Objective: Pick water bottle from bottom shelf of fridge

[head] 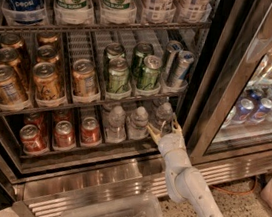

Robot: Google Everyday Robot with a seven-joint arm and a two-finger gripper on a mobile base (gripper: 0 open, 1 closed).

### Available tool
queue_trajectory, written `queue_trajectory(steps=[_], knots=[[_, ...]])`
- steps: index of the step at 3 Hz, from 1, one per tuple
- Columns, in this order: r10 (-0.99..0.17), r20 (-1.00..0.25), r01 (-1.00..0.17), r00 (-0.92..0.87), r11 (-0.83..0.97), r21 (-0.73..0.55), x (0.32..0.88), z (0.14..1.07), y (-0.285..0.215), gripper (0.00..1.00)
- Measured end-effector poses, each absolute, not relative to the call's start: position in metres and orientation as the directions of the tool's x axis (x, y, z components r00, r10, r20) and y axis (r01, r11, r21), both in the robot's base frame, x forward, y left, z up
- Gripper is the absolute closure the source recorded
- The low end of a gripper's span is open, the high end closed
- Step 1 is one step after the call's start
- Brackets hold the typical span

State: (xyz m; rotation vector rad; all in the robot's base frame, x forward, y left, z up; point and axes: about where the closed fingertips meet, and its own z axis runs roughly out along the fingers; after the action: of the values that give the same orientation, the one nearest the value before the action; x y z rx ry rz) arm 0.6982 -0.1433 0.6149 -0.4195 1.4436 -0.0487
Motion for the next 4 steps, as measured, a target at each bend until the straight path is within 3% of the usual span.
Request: queue_trajectory(steps=[1,2,4], knots=[[-0.283,-0.948,-0.215,0.147,0.926,-0.31,0.703,0.616,-0.139,0.19],[-0.285,-0.947,-0.21,0.148,0.927,-0.312,0.707,0.616,-0.139,0.3],[-0.3,-0.943,-0.215,0.145,0.921,-0.326,0.72,0.623,-0.139,0.72]])
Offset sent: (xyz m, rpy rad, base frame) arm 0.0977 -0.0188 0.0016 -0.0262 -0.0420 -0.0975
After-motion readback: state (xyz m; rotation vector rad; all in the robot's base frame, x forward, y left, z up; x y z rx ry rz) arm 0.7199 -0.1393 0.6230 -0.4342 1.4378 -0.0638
